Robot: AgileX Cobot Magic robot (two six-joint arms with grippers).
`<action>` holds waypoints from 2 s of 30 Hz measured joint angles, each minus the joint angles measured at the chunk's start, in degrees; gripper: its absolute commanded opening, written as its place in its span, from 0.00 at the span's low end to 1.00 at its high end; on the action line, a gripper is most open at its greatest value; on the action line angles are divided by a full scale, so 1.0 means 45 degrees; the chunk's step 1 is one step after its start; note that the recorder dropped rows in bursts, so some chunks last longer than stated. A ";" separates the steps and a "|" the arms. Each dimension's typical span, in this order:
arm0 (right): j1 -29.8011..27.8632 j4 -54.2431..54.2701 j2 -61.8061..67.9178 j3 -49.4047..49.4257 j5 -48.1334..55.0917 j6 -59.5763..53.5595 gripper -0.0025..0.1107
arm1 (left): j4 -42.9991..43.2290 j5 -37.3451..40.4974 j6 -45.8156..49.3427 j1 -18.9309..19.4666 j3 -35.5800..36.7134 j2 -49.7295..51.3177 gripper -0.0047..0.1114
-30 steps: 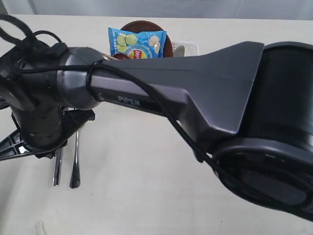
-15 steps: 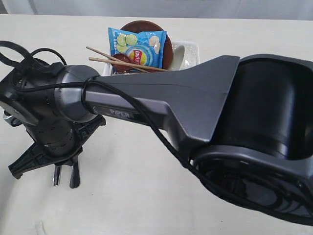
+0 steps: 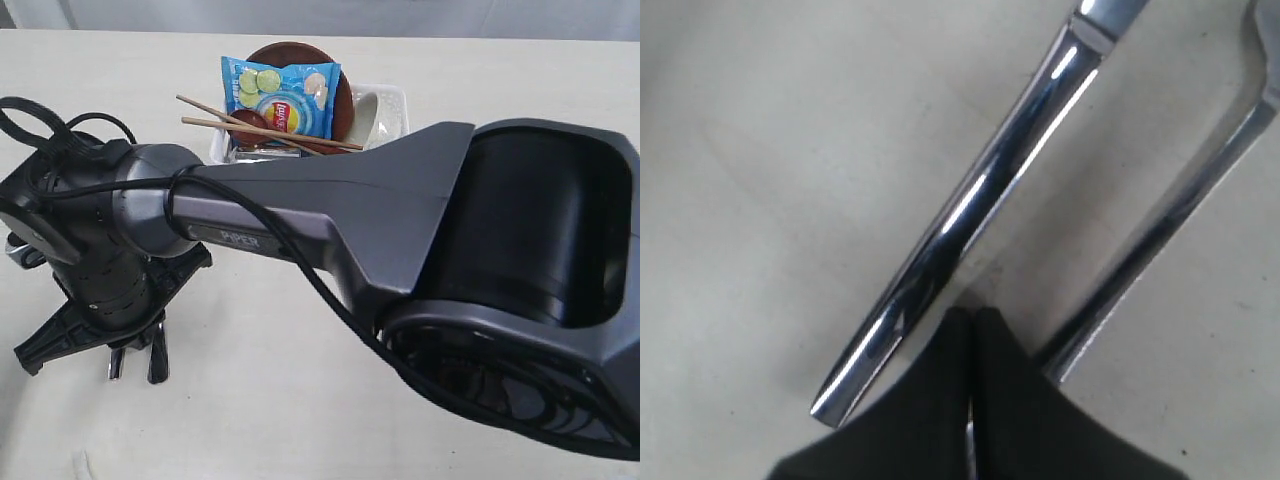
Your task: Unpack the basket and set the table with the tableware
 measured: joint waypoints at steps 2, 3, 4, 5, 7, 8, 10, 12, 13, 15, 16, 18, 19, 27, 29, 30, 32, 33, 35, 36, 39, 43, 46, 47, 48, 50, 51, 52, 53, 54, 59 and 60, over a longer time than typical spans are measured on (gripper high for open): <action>0.0000 0.0029 0.0054 0.0000 0.0000 0.0000 0.02 | 0.0000 0.0000 0.0000 0.0000 0.0000 0.0000 0.04; 0.0000 0.0048 0.0050 -0.0022 0.0000 0.0000 0.02 | 0.0000 0.0000 0.0000 0.0000 0.0000 0.0000 0.04; 0.0000 0.0055 0.0050 -0.0022 0.0000 -0.0025 0.02 | 0.0000 0.0000 0.0000 0.0000 0.0000 0.0000 0.04; 0.0000 0.0166 0.0050 -0.0022 0.0000 -0.0049 0.02 | 0.0000 0.0000 0.0000 0.0000 0.0000 0.0000 0.04; 0.0000 0.0253 0.0050 -0.0022 -0.0060 -0.0258 0.02 | 0.0000 0.0000 0.0000 0.0000 0.0000 0.0000 0.04; 0.0000 0.0401 0.0060 -0.0022 -0.0123 -0.0364 0.02 | 0.0000 0.0000 0.0000 0.0000 0.0000 0.0000 0.04; 0.0000 0.0662 0.0060 -0.0022 -0.0280 -0.0521 0.02 | 0.0000 0.0000 0.0000 0.0000 0.0000 0.0000 0.04; 0.0000 0.0845 0.0060 -0.0022 -0.0451 -0.0573 0.02 | 0.0000 0.0000 0.0000 0.0000 0.0000 0.0000 0.04; 0.0000 0.0900 0.0060 -0.0022 -0.0507 -0.0602 0.02 | 0.0000 0.0000 0.0000 0.0000 0.0000 0.0000 0.04; 0.0000 0.0977 0.0084 -0.0022 -0.0572 -0.0627 0.02 | 0.0000 0.0000 0.0000 0.0000 0.0000 0.0000 0.04; 0.0000 0.0977 0.0081 -0.0022 -0.0605 -0.0627 0.02 | 0.0000 0.0000 0.0000 0.0000 0.0000 0.0000 0.04; 0.0000 0.1002 0.0081 -0.0022 -0.0605 -0.0627 0.02 | 0.0000 0.0000 0.0000 0.0000 0.0000 0.0000 0.04; 0.0000 0.0970 0.0081 -0.0022 -0.0605 -0.0627 0.02 | 0.0000 0.0000 0.0000 0.0000 0.0000 0.0000 0.04; 0.0000 -0.0168 -0.0453 0.0003 -0.0119 -0.0674 0.02 | 0.0000 0.0000 0.0000 0.0000 0.0000 0.0000 0.04; -0.0215 -0.0819 -0.0949 0.0003 0.0279 -0.0674 0.02 | 0.0000 0.0000 0.0000 0.0000 0.0000 0.0000 0.04; -0.0366 -0.0930 -0.1091 0.0003 0.0498 -0.0674 0.02 | 0.0000 0.0000 0.0000 0.0000 0.0000 0.0000 0.04; -0.0856 -0.1133 -0.1145 0.0003 0.1048 -0.0674 0.02 | 0.0000 0.0000 0.0000 0.0000 0.0000 0.0000 0.04; -0.1053 -0.1244 -0.1145 0.0154 0.1274 -0.0674 0.02 | 0.0000 0.0000 0.0000 0.0000 0.0000 0.0000 0.04; -0.1141 -0.1288 -0.1145 0.0453 0.1299 -0.0674 0.02 | 0.0000 0.0000 0.0000 0.0000 0.0000 0.0000 0.04; -0.1164 -0.1258 -0.1145 0.0668 0.1299 -0.0674 0.02 | 0.0000 0.0000 0.0000 0.0000 0.0000 0.0000 0.04; -0.1164 -0.0832 -0.1122 0.1364 0.1167 -0.0674 0.02 | 0.0000 0.0000 0.0000 0.0000 0.0000 0.0000 0.04; -0.1164 0.0017 -0.1097 0.2093 0.0601 -0.0967 0.02 | 0.0000 0.0000 0.0000 0.0000 0.0000 0.0000 0.04; -0.1093 0.0306 -0.1097 0.2236 0.0283 -0.1098 0.02 | 0.0000 0.0000 0.0000 0.0000 0.0000 0.0000 0.04; -0.1045 0.0356 -0.1097 0.2270 0.0175 -0.1125 0.02 | 0.0000 0.0000 0.0000 0.0000 0.0000 0.0000 0.04; -0.1039 0.0385 -0.1097 0.2267 0.0116 -0.1159 0.02 | 0.0000 0.0000 0.0000 0.0000 0.0000 0.0000 0.04; -0.0991 0.0577 -0.1120 0.2267 0.0020 -0.1236 0.02 | 0.0000 0.0000 0.0000 0.0000 0.0000 0.0000 0.04; -0.0991 0.0739 -0.1120 0.2267 -0.0038 -0.1348 0.02 | 0.0000 0.0000 0.0000 0.0000 0.0000 0.0000 0.04; -0.0991 0.0900 -0.1120 0.2267 -0.0104 -0.1462 0.02 | 0.0000 0.0000 0.0000 0.0000 0.0000 0.0000 0.04; -0.0991 0.0994 -0.1120 0.2267 -0.0163 -0.1493 0.02 | 0.0000 0.0000 0.0000 0.0000 0.0000 0.0000 0.04; -0.0991 0.1086 -0.1120 0.2267 -0.0189 -0.1524 0.02 | 0.0000 0.0000 0.0000 0.0000 0.0000 0.0000 0.04; -0.0991 0.1264 -0.1120 0.2267 -0.0221 -0.1617 0.02 | 0.0000 0.0000 0.0000 0.0000 0.0000 0.0000 0.04; -0.0991 0.1333 -0.1120 0.2276 -0.0221 -0.1672 0.02 | 0.0000 0.0000 0.0000 0.0000 0.0000 0.0000 0.04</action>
